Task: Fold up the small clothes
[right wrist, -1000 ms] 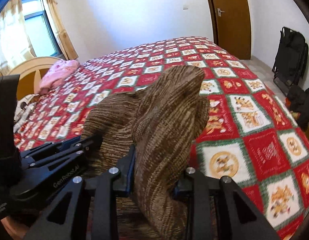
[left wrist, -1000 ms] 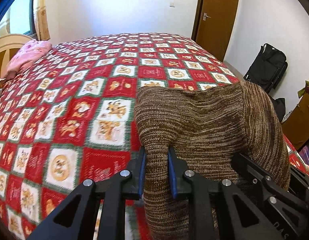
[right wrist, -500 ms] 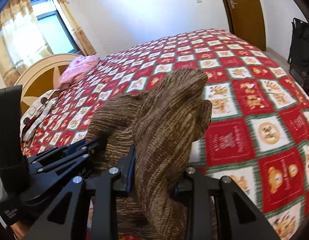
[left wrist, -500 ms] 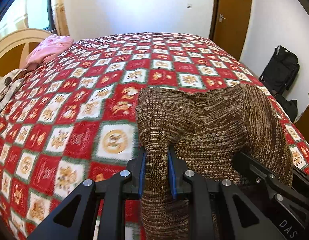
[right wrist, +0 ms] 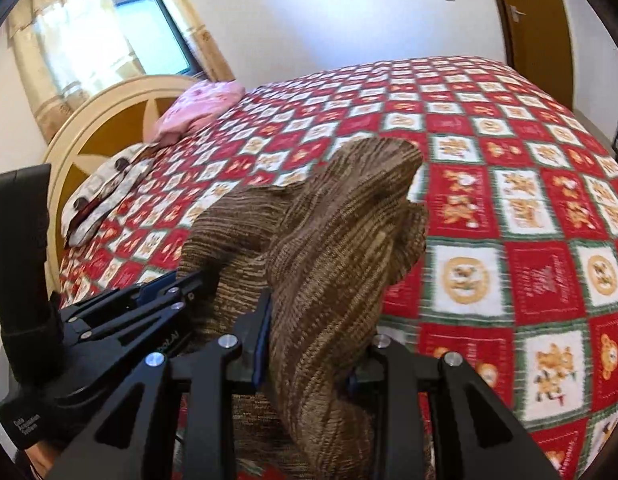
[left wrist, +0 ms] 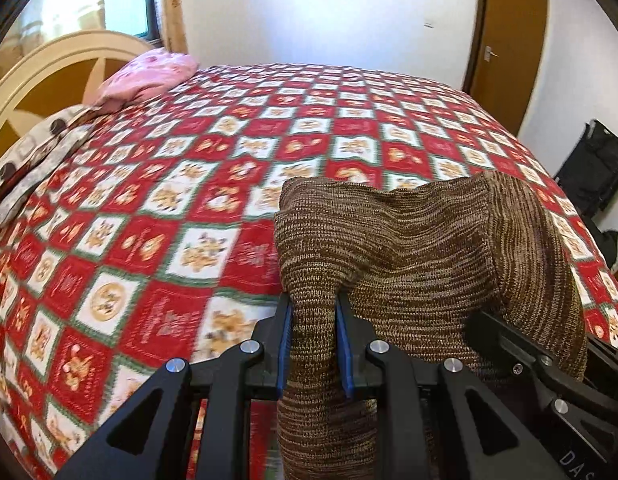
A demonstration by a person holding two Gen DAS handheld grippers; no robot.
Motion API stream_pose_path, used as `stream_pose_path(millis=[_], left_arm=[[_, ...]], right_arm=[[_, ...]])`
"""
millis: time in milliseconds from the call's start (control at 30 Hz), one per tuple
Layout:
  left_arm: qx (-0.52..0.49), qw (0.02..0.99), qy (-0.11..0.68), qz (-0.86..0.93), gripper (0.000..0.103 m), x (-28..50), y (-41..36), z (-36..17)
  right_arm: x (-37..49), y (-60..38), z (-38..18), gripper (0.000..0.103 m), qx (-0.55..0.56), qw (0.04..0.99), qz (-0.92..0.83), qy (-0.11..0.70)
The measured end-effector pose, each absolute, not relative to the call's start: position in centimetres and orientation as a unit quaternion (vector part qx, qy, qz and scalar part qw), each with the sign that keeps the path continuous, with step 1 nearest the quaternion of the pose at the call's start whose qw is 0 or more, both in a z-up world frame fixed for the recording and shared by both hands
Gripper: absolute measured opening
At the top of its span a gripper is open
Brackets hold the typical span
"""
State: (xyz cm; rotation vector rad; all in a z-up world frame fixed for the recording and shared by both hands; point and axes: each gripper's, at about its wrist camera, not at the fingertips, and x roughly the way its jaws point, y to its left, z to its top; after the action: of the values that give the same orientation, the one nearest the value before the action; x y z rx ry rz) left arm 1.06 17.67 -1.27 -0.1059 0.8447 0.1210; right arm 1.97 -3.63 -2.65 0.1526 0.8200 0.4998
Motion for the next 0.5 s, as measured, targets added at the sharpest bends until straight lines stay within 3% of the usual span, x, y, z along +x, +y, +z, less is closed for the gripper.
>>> stream_pose_path(millis=[500], left_arm=[[-0.075,0.906,0.395,0.134,0.021,2.9,25.1,-1.8]], right_arm=[[4.5,5.2,-3.3,0.032,0.025,0.877,0.306,0.370]])
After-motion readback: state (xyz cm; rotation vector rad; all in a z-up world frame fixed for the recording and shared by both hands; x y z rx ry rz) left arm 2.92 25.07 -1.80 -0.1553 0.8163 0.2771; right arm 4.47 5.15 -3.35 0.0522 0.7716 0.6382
